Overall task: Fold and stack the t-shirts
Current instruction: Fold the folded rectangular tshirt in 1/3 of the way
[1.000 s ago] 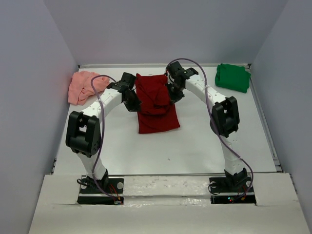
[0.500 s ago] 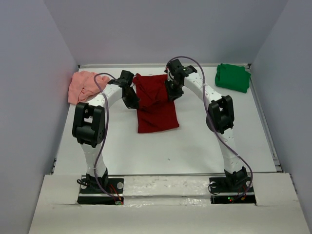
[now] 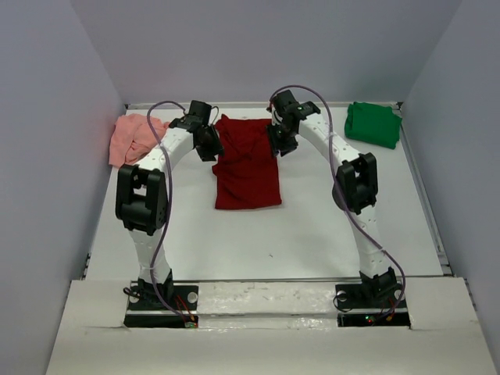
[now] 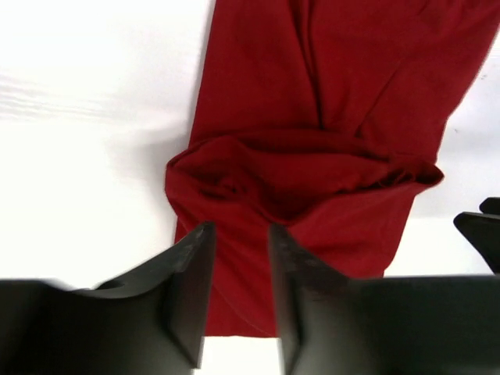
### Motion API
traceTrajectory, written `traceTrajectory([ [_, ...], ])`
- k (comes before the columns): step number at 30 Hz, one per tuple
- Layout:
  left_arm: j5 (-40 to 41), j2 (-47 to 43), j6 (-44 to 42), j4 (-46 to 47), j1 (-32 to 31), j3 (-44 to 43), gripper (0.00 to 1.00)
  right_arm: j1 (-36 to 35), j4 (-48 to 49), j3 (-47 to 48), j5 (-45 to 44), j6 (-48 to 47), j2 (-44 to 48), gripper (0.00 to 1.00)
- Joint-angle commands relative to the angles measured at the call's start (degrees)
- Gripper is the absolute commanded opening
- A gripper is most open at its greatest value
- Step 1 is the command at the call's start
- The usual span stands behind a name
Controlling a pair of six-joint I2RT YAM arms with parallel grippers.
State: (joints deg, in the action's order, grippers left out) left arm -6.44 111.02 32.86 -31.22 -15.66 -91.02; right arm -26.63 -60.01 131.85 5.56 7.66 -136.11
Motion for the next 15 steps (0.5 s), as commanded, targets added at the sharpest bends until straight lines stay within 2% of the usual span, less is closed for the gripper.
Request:
traceTrajectory([
  [1,1.0,-6.61,-5.52,0.64,0.1,-4.15,0.55,0.18,0.07,-1.15,0.5,-0.55,6.82,0.43],
  [4,-1.47,-5.91,-5.97,-0.94,0.02,-4.87,0.56,-0.43,0.24,-3.35,1.38,-0.72,7.62,0.43],
  [11,-1.03,-10.64,-4.65,-0.24,-0.86,2.16,0.56,-2.11,3.4,-10.47,7.44,0.51,11.48,0.38],
  [15,-3.58,-11.27,-4.56,0.99,-2.27,5.06,0.53,-3.51,2.27,-9.25,6.23,1.39,9.12,0.36],
])
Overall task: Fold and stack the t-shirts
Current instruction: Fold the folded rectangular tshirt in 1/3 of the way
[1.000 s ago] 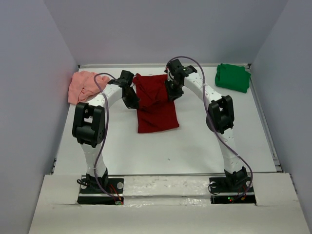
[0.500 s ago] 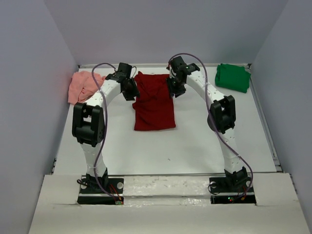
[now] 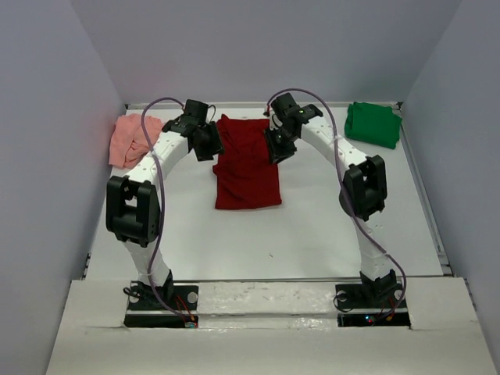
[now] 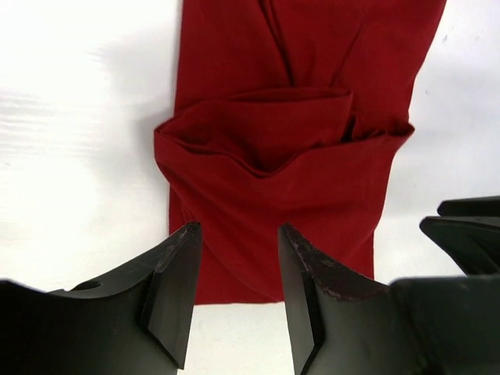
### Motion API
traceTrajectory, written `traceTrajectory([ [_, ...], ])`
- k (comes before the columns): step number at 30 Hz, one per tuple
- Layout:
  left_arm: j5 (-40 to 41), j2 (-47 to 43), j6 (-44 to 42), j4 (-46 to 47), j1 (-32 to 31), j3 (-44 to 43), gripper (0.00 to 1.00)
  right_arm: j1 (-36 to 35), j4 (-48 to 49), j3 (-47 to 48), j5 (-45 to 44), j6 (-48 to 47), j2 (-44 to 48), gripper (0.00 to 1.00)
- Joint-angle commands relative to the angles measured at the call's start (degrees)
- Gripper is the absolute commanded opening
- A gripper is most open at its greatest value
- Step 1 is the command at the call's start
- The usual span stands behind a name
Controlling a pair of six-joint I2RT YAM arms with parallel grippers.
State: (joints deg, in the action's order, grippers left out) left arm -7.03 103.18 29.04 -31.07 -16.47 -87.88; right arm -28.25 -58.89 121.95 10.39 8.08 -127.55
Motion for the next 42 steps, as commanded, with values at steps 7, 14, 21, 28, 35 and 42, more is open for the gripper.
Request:
traceTrajectory([
  [7,-4.57,1.15,-3.72,-2.33,-1.64,-3.35,0.53,-1.29,-4.11,12.5,-3.89,0.01,-6.83,0.52],
  [14,-4.93,0.89,-3.11,-4.09,-2.51,-4.68,0.36,-1.28,-3.6,14.82,0.07,5.54,-7.46,0.12],
  [21,5.42,-2.01,-1.44,-3.38,-7.26,1.03,0.0,-1.81,5.19,-5.48,-3.53,6.86,3.79,0.0],
  [28,6.32,-0.08,-0.73,0.66,-10.34,5.35,0.0,-1.81,8.0,-12.44,-2.49,6.16,4.77,0.0],
  [35,9.14,6.15,-1.7,-0.21,-10.34,0.17,0.0,-1.81,6.96,-6.91,0.06,6.51,0.73,0.0],
  [42,8.0,12.3,-2.14,-2.41,-9.46,-7.38,0.0,-1.81,3.52,2.23,1.38,6.16,-5.69,0.0],
])
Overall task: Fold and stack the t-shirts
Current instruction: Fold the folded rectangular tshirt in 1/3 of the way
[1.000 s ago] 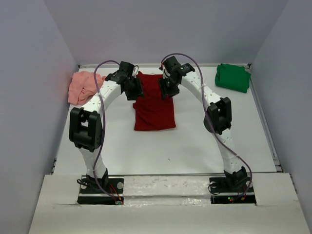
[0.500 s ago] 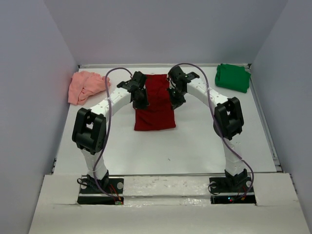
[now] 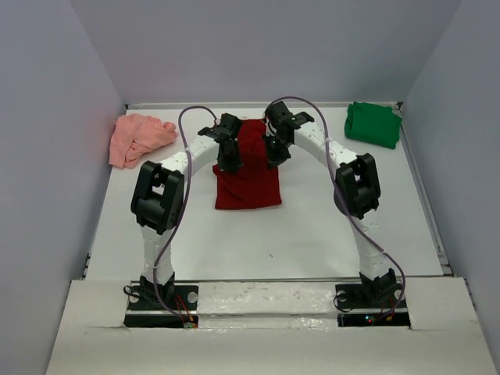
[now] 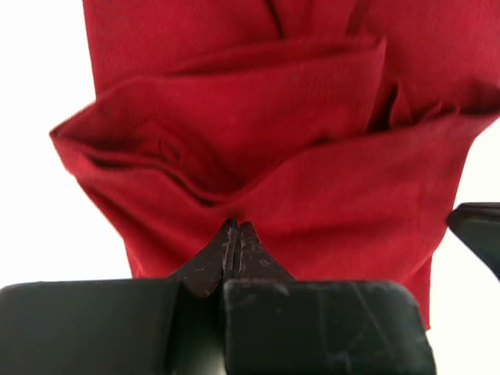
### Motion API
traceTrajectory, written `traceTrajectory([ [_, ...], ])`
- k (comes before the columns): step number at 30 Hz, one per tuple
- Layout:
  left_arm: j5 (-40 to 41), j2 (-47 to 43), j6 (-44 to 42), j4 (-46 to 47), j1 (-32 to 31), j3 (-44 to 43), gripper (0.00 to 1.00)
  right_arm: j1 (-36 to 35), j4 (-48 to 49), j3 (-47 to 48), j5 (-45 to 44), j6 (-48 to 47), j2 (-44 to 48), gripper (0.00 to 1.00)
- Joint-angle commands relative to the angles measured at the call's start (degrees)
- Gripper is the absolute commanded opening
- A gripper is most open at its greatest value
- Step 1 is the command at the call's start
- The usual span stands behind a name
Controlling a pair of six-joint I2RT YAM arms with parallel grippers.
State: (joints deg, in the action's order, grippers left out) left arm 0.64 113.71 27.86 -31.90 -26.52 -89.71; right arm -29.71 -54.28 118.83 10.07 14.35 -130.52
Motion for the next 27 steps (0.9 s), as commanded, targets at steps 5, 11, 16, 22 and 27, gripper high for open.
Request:
traceTrajectory([
  [5,-0.38,5.37,-1.05,-1.32,0.86,-6.44,0.0,-0.34,0.92,2.83,2.41,0.24,-4.92,0.0],
  [11,-4.16,6.26,-0.61,0.25,0.77,-3.03,0.0,-0.34,4.96,-5.17,2.94,1.12,-3.7,0.0],
  [16,-5.91,6.17,-0.08,0.43,0.68,0.84,0.0,-0.34,9.54,-17.37,3.03,2.44,1.48,0.0],
  [22,-6.53,2.05,1.93,3.33,-0.81,8.83,0.0,-0.87,12.62,-26.62,0.83,3.67,7.54,0.0],
  [27,-6.62,-3.31,3.96,4.91,-3.44,14.73,0.0,-1.4,14.82,-33.83,-0.4,5.25,12.56,0.0],
])
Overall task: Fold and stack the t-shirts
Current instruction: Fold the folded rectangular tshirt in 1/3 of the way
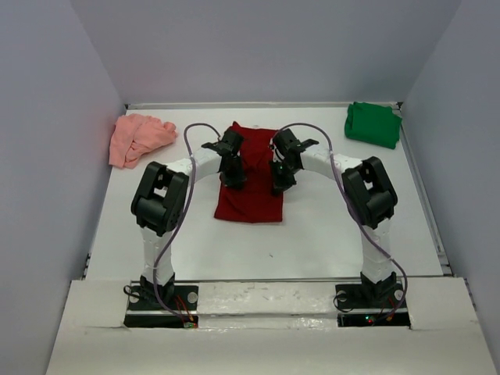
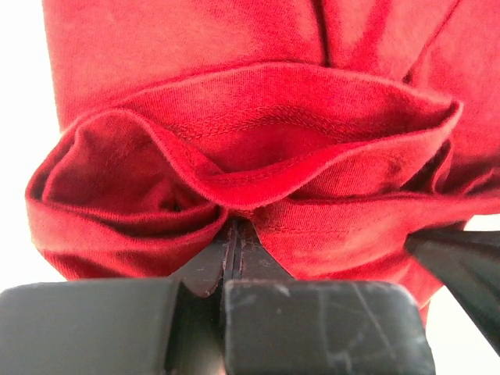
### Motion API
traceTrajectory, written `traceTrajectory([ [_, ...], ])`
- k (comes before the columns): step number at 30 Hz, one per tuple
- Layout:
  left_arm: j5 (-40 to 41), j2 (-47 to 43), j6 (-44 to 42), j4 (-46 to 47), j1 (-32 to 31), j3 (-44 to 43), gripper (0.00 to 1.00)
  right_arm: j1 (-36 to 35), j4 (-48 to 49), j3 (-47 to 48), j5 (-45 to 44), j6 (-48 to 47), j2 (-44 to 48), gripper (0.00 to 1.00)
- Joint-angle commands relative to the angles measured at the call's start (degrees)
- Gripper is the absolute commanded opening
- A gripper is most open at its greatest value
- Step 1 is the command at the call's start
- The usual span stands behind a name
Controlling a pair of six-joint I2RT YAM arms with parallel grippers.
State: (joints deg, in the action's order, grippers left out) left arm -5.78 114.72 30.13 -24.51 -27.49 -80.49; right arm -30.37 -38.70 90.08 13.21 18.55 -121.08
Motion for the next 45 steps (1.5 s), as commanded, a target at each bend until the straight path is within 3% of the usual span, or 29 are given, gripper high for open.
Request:
traceTrajectory([
  [1,-0.11,-5.28,2.12,-2.21,-3.01,6.65,0.0,-0.74,-0.59,-7.18,-3.81,1.23,3.82,0.0],
  [10,0.85,-14.87,6.96,-0.97,-7.58,14.48,0.0,-1.27,1.52,-14.85,-4.77,1.85,10.33,0.0],
  [15,5.33,-16.72,6.09,-4.39,-7.94,10.01,0.0,-1.97,-0.31,-13.62,-5.48,1.05,12.96,0.0],
  [22,12.46,-22.16,4.24,-11.17,-8.64,1.13,0.0,-8.56,-8.23,-8.96,-11.1,4.04,22.28,0.0],
  [26,12.46,-25.85,4.06,-12.93,-8.73,-1.77,0.0,-9.09,-9.64,-8.7,-7.86,4.84,26.5,0.18],
  [29,12.38,-25.95,3.89,-14.68,-8.73,-2.65,0.0,-9.09,-9.12,-8.96,-8.2,3.7,27.47,0.46],
  [30,12.02,-25.69,3.62,-15.12,-8.73,-2.66,0.0,-9.09,-9.29,-8.79,-8.46,2.12,26.95,0.49],
  [34,11.58,-24.37,4.14,-15.13,-8.64,-2.13,0.0,-9.09,-10.35,-6.77,-14.34,-0.09,21.95,0.53],
  [38,11.05,-25.15,4.59,-14.25,-8.73,-0.64,0.0,-9.09,-8.15,-5.19,-13.74,-0.79,18.6,0.57],
  [45,9.74,-26.74,4.32,-13.46,-8.73,2.79,0.0,-9.09,-10.87,5.96,-13.83,-2.37,10.7,0.57],
])
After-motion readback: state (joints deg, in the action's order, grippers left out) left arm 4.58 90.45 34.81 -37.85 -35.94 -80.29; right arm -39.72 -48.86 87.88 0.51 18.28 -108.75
